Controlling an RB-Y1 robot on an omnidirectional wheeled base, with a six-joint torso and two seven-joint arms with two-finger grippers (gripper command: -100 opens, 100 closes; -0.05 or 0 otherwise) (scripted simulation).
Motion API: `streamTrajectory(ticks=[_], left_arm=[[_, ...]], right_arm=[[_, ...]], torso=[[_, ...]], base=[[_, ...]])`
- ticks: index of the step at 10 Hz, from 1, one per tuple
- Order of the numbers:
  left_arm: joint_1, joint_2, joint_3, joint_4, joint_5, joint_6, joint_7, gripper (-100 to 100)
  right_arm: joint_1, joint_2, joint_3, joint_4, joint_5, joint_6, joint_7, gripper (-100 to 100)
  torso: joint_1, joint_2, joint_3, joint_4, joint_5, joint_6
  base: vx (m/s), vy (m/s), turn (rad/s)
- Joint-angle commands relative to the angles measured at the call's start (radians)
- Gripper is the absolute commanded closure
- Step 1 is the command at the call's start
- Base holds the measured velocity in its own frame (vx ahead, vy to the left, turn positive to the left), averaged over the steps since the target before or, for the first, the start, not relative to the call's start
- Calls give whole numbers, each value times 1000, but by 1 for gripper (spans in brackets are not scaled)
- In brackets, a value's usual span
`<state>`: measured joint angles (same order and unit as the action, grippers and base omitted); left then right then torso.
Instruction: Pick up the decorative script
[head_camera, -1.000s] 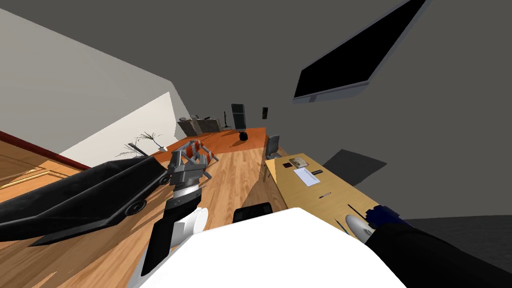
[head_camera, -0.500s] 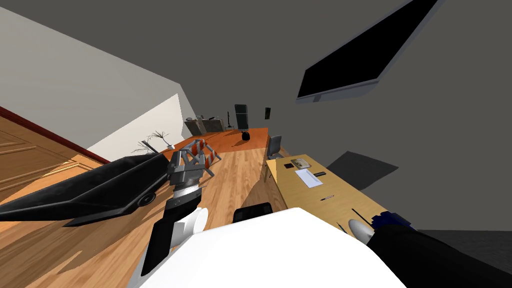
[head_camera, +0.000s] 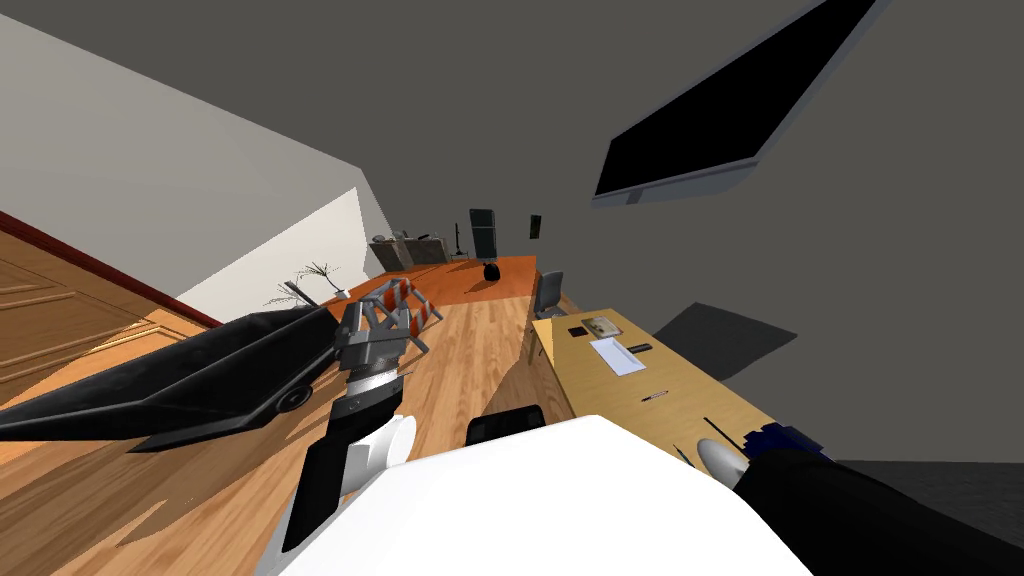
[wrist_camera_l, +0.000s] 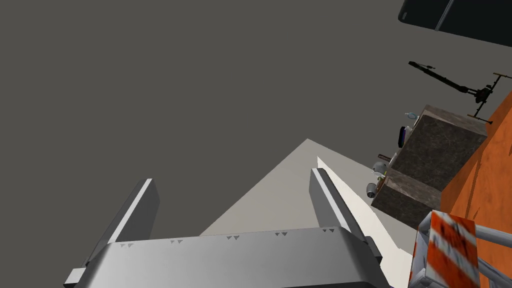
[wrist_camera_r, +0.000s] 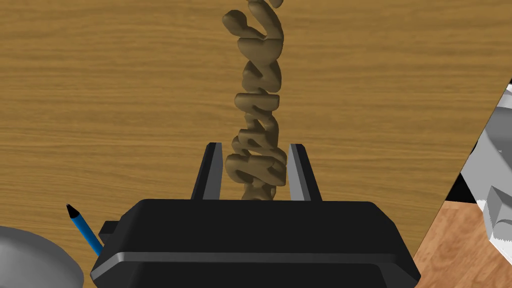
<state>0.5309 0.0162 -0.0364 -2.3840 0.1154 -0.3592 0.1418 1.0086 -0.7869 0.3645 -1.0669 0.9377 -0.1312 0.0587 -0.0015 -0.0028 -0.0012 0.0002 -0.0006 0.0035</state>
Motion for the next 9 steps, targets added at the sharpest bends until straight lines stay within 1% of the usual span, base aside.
streamTrajectory(ticks=[1, 2, 3, 4, 5, 6, 7, 8, 9], left_arm=[[0, 0, 0, 0, 0, 0, 0, 0], [0, 0, 0, 0, 0, 0, 0, 0], [0, 0, 0, 0, 0, 0, 0, 0], [0, 0, 0, 0, 0, 0, 0, 0], [0, 0, 0, 0, 0, 0, 0, 0], [0, 0, 0, 0, 0, 0, 0, 0], [0, 0, 0, 0, 0, 0, 0, 0], [0, 0, 0, 0, 0, 0, 0, 0], [0, 0, 0, 0, 0, 0, 0, 0]], right_arm=[[-50, -27, 28, 40, -17, -35, 21, 100], [-83, -55, 58, 75, -35, -68, 49, 100], [-113, -55, 58, 92, -35, -75, 49, 100], [-141, -83, 88, 118, -52, -105, 76, 100], [-172, -83, 88, 144, -52, -115, 76, 100], [-200, -112, 118, 177, -70, -152, 104, 100], [-231, -112, 118, 196, -70, -156, 104, 100], [-241, -112, 118, 196, -70, -156, 104, 100], [-277, -140, 148, 238, -88, -196, 131, 100]], torso=[[0, 0, 0, 0, 0, 0], [0, 0, 0, 0, -4, 4], [1, 0, 0, 0, -6, 6], [-1, 1, 1, 1, -7, 5], [-1, 2, 1, 0, -9, 7], [-2, 3, 2, 1, -10, 6], [-2, 4, 2, 1, -10, 7], [-3, 4, 3, 2, -11, 5], [-5, 5, 4, 3, -12, 4]], base=[[38, 38, -329], [77, 69, -403], [60, 52, -262], [66, 51, -315], [42, 49, -181], [51, 58, -331], [37, 54, -150], [8, 18, 23], [34, 19, -217]])
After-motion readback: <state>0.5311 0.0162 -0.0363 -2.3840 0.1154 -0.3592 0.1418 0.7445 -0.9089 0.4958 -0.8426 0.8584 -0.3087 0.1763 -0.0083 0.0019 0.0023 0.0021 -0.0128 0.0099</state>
